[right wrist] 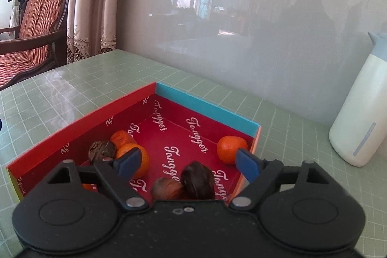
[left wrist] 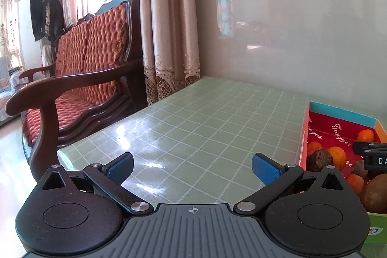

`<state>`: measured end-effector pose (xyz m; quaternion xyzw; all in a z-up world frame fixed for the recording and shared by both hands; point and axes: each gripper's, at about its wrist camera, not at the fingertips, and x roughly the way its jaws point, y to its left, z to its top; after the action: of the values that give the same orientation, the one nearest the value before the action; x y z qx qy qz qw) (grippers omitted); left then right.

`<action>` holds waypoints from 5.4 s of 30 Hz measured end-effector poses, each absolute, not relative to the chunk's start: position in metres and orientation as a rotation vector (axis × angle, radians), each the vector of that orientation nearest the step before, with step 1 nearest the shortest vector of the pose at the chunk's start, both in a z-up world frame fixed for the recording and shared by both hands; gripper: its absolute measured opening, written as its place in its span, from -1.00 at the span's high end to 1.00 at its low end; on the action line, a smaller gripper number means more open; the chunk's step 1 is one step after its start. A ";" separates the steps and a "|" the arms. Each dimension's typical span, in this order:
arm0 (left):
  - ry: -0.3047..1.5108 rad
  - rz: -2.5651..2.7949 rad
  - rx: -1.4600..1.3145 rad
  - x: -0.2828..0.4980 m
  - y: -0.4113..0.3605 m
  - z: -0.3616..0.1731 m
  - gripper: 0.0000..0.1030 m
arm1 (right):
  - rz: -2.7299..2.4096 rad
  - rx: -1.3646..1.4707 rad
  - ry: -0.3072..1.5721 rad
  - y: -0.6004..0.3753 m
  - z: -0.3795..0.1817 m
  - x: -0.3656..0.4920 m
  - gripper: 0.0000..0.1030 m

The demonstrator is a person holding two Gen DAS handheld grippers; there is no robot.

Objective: Organize fruits

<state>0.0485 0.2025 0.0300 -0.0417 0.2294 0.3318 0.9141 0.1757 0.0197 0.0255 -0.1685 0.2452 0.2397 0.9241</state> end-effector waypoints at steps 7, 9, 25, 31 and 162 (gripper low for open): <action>0.471 0.661 -0.074 0.052 0.194 0.030 -1.00 | 0.479 -0.263 0.445 0.001 0.048 0.169 -0.65; 0.470 0.655 -0.068 0.054 0.190 0.030 -1.00 | 0.476 -0.248 0.437 -0.003 0.053 0.167 -0.67; 0.398 0.532 -0.016 0.053 0.145 0.039 -1.00 | 0.343 -0.187 0.418 -0.056 0.067 0.117 -0.96; 0.459 0.431 -0.062 0.037 0.125 0.029 -1.00 | 0.278 -0.152 0.437 -0.084 0.061 0.080 -1.00; 0.376 0.335 -0.021 -0.053 0.074 0.076 -0.99 | 0.192 -0.130 0.450 -0.088 0.067 -0.007 -1.00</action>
<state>-0.0530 0.0742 0.0759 -0.0106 0.1860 0.1658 0.9684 -0.0068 -0.0881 0.0666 -0.0645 0.2227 0.0948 0.9681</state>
